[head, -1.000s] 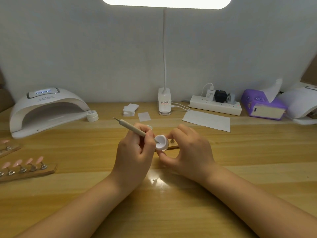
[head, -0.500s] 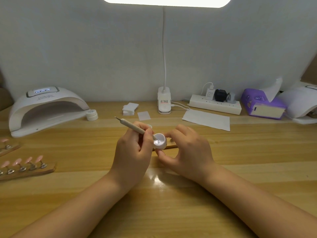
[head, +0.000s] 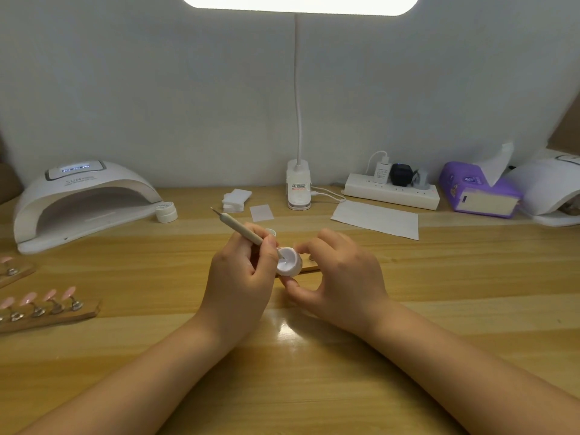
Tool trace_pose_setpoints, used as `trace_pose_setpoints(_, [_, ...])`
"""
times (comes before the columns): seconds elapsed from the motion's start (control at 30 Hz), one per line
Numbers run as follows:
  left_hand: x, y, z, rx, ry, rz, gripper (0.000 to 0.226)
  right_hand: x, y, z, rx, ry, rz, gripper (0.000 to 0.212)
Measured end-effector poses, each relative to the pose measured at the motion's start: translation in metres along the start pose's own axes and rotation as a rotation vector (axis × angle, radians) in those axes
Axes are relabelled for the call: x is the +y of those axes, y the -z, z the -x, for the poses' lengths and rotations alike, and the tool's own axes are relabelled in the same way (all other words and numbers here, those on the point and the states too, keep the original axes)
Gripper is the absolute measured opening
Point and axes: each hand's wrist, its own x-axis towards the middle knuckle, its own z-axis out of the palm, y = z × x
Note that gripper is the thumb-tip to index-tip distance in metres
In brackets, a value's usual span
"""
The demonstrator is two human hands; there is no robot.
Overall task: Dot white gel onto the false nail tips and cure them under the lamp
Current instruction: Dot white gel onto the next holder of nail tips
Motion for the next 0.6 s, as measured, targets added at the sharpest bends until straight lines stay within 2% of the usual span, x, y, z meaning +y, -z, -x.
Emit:
trace_pose_setpoints(0.3, [-0.001, 0.0, -0.001, 0.035, 0.037, 0.038, 0.021, 0.001, 0.0, -0.001, -0.028, -0.005, 0.008, 0.03])
trace_pose_setpoints(0.43, [0.0, 0.001, -0.006, 0.088, 0.143, 0.248, 0.022, 0.001, 0.001, 0.0, -0.032, -0.026, 0.005, 0.032])
trace_pose_setpoints(0.6, [-0.002, 0.002, -0.011, 0.144, 0.332, 0.401, 0.025, 0.001, 0.002, -0.001, -0.059, -0.075, -0.012, 0.036])
